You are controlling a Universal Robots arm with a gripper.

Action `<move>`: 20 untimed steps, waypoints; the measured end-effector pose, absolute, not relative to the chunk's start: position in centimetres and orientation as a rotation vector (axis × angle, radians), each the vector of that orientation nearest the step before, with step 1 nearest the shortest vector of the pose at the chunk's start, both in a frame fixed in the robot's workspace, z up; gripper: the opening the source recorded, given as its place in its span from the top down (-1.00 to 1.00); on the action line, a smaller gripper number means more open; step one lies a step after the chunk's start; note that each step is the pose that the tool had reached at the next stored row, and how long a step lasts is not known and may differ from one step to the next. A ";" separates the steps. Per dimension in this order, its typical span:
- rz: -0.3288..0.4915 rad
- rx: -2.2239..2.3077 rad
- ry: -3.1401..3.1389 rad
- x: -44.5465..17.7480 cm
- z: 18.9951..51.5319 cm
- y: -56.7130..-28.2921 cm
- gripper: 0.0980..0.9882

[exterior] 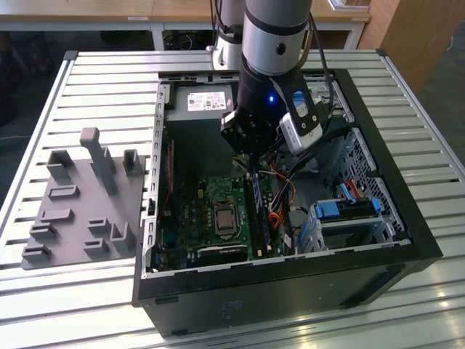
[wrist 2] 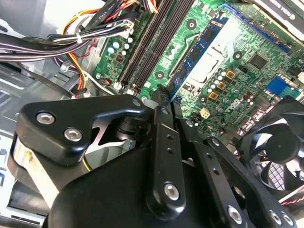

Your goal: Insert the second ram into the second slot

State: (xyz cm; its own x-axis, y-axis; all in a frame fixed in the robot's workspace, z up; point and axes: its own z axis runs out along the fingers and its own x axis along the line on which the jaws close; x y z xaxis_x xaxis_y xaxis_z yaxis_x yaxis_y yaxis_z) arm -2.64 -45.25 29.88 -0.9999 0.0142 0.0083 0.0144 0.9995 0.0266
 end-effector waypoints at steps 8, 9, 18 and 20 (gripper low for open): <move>-0.045 -0.022 -3.133 -2.6 29.7 -45.2 0.90; -0.045 -0.022 -3.133 -2.6 29.7 -45.3 0.90; -0.050 -0.022 -3.132 -2.7 29.0 -45.3 0.90; -0.051 -0.022 -3.129 -2.6 28.4 -45.9 0.90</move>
State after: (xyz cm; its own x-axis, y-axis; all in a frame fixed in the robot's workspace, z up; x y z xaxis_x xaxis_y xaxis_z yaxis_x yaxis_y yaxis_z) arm -2.64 -45.90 28.43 -0.9998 0.0137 0.0121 0.0140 0.9994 0.0326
